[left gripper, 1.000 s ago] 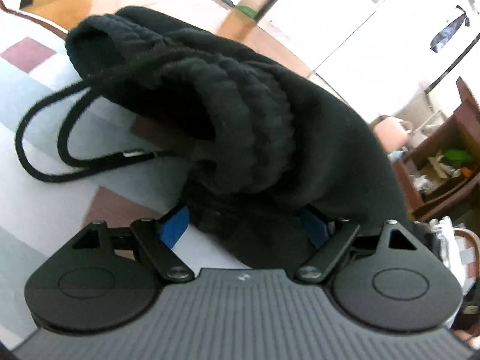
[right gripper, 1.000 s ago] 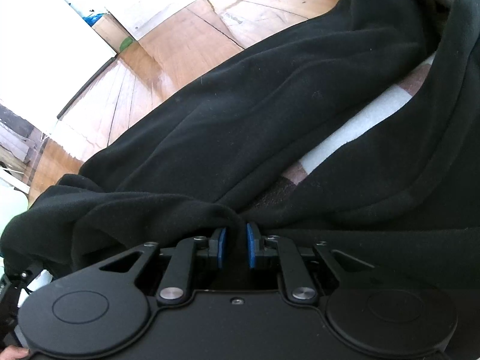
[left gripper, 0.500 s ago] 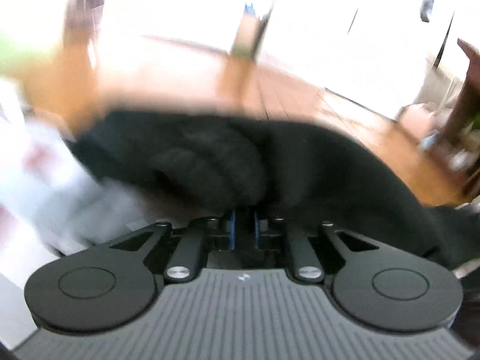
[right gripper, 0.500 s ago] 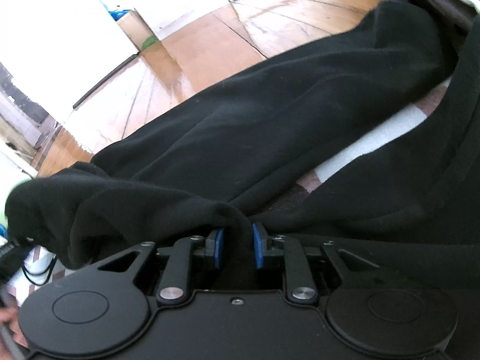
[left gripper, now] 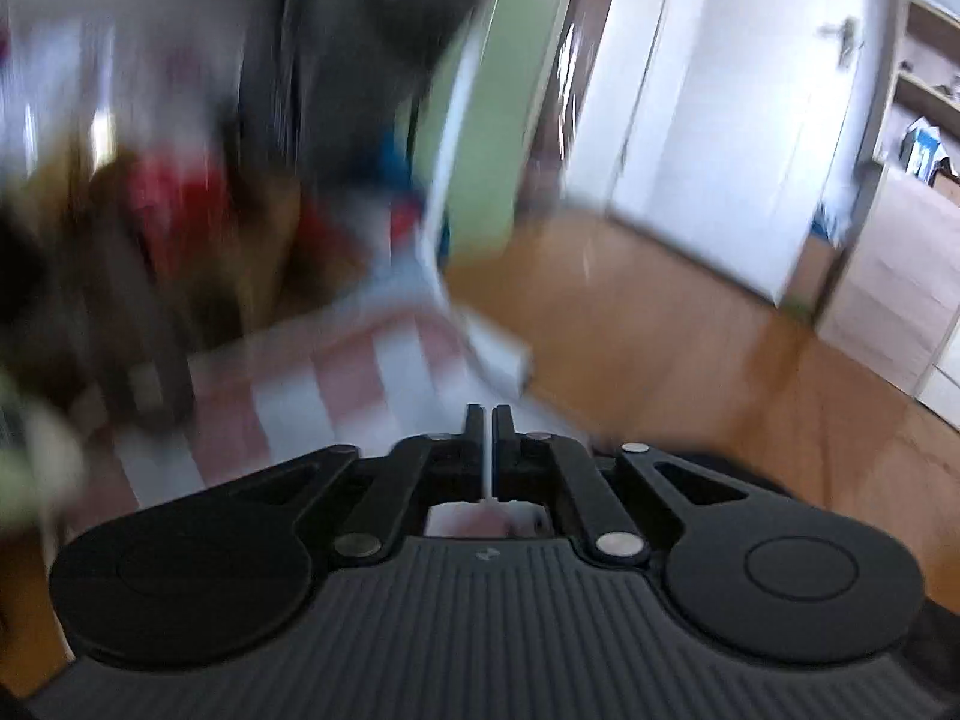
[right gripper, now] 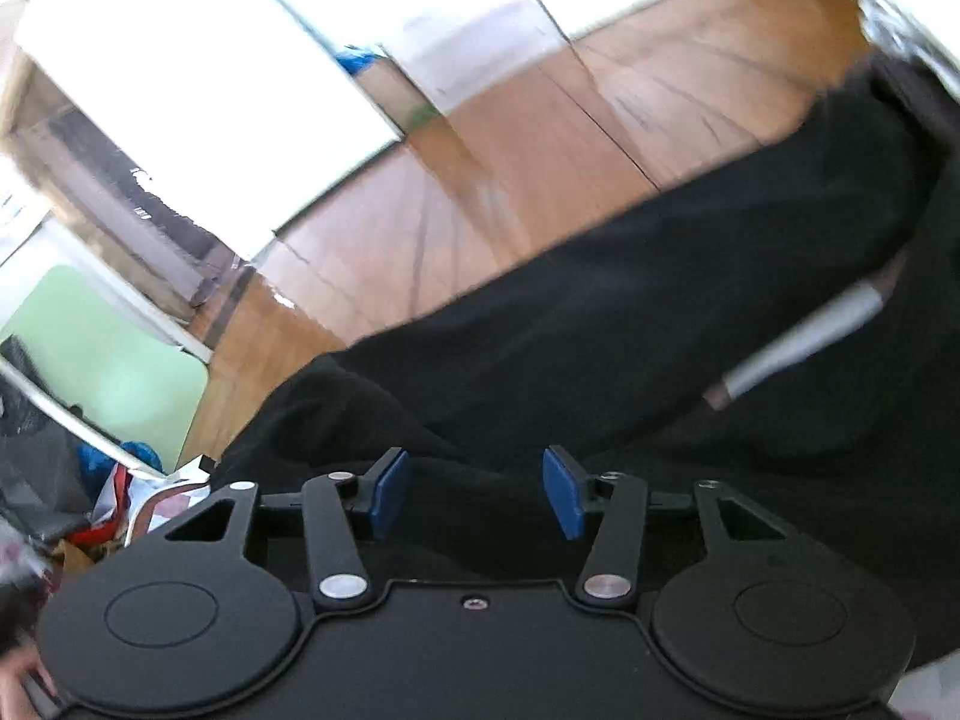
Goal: Fold clothes
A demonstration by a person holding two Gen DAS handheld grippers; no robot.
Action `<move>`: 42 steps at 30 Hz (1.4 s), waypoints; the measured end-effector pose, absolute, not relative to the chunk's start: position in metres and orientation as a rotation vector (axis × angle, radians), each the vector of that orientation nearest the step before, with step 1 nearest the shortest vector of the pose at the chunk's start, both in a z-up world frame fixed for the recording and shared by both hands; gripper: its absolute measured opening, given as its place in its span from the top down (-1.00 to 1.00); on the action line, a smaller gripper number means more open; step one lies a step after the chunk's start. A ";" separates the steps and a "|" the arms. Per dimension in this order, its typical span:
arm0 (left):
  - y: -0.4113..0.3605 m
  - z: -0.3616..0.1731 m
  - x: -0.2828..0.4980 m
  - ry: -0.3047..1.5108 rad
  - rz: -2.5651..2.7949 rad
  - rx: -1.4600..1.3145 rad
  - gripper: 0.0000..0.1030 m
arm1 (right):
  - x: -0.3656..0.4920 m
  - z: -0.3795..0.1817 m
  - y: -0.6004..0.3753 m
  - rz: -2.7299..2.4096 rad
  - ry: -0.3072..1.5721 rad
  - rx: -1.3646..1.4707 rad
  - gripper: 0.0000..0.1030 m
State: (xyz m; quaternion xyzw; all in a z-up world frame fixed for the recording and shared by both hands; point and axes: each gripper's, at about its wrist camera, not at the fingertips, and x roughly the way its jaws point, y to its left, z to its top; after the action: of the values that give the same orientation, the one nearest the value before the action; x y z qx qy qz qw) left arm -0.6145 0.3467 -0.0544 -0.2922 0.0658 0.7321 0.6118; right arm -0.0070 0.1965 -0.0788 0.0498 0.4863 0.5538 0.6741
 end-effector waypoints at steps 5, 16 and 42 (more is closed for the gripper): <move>0.377 -0.100 -0.602 0.278 1.524 -0.914 0.52 | -0.001 -0.088 0.193 1.156 1.124 0.035 -0.07; 0.368 -0.129 -0.491 0.484 1.322 -0.753 -0.20 | 0.089 -0.032 0.135 0.805 1.120 -0.091 -0.36; 0.335 -0.136 -0.399 0.593 0.992 -0.514 -0.29 | 0.201 -0.068 0.110 0.796 1.174 0.125 -0.79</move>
State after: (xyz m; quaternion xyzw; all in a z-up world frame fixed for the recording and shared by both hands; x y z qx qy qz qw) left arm -0.3991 0.3353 -0.1363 -0.2400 0.2770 0.4638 0.8066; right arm 0.2009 0.1097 -0.0685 0.0573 0.5386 0.3651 0.7572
